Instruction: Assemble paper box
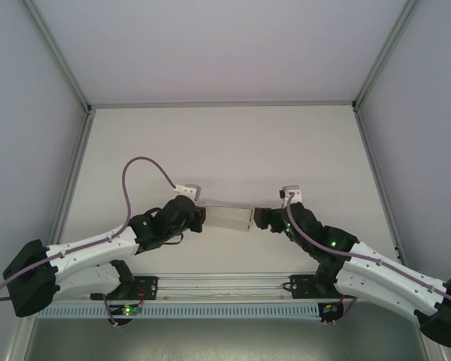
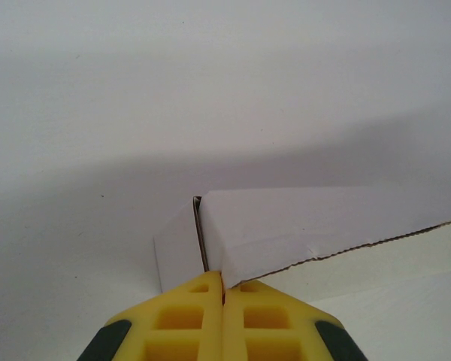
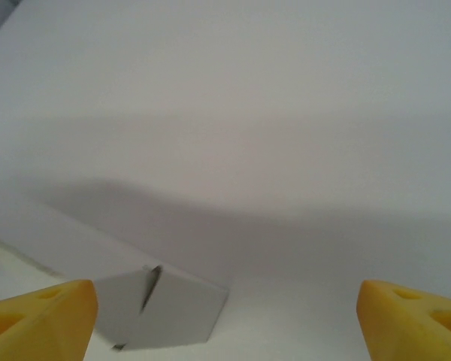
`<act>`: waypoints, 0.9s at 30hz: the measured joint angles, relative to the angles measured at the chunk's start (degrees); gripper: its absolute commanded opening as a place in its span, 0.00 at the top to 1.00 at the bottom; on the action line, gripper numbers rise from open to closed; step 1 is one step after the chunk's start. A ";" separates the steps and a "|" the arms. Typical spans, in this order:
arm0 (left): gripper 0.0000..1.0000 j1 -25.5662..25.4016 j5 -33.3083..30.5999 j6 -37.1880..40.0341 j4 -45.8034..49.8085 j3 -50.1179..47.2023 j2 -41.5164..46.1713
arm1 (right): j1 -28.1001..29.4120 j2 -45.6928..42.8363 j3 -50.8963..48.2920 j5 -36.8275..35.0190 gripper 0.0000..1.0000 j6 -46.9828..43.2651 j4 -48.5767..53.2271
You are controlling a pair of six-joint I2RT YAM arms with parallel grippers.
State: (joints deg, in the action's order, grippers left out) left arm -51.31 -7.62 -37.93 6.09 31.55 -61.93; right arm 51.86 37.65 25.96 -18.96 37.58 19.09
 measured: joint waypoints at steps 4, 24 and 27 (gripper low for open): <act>1.00 0.00 0.02 0.00 0.09 0.04 0.00 | -0.02 0.13 0.00 0.13 0.15 -0.11 2.29; 1.00 -0.02 -0.17 0.02 0.72 0.37 -0.26 | -0.76 10.95 -0.26 4.98 0.20 -3.04 -3.17; 1.00 -0.02 -0.50 0.02 0.87 0.68 -0.63 | -1.18 12.59 -0.26 5.75 0.22 -3.50 -4.81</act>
State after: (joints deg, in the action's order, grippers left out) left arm -51.33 -8.12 -37.91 6.96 32.23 -62.57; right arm 50.68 50.24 25.69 -13.21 34.09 14.28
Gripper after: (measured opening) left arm 0.051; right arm 0.787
